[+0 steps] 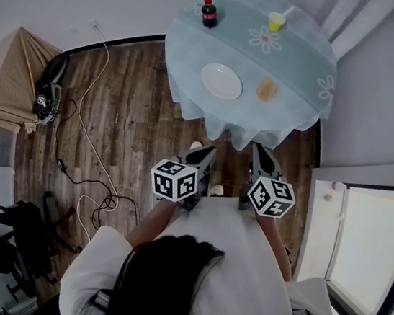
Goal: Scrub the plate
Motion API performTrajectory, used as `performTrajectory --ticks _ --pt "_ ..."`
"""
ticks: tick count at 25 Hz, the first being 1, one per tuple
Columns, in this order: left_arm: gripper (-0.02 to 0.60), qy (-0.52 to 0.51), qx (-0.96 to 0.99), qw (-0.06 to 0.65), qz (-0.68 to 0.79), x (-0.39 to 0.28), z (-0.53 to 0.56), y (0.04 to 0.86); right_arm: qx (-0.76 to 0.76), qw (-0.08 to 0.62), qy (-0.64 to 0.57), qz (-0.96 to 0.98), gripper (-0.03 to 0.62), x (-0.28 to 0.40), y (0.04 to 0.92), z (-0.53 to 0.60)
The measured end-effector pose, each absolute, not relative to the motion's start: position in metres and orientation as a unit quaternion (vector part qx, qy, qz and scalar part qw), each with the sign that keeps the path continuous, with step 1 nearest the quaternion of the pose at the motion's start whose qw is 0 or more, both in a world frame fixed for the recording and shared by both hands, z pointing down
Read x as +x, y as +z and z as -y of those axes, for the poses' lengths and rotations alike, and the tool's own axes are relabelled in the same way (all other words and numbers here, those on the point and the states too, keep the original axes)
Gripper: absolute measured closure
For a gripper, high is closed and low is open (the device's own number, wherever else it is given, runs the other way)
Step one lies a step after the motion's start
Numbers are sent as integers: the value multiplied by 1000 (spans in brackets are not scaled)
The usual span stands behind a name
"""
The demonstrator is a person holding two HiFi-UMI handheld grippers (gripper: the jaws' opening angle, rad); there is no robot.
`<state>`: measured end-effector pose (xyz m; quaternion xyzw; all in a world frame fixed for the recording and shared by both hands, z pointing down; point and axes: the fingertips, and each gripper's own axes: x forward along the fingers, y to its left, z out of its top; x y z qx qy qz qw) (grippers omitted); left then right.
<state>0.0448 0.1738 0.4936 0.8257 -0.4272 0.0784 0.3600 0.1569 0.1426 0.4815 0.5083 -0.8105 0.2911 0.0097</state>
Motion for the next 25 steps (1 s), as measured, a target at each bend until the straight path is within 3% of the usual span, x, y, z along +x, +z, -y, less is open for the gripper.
performTrajectory --ticks 25 --pt "572 64 822 400 400 2 -53 499 567 43 301 766 557 134 496 -47"
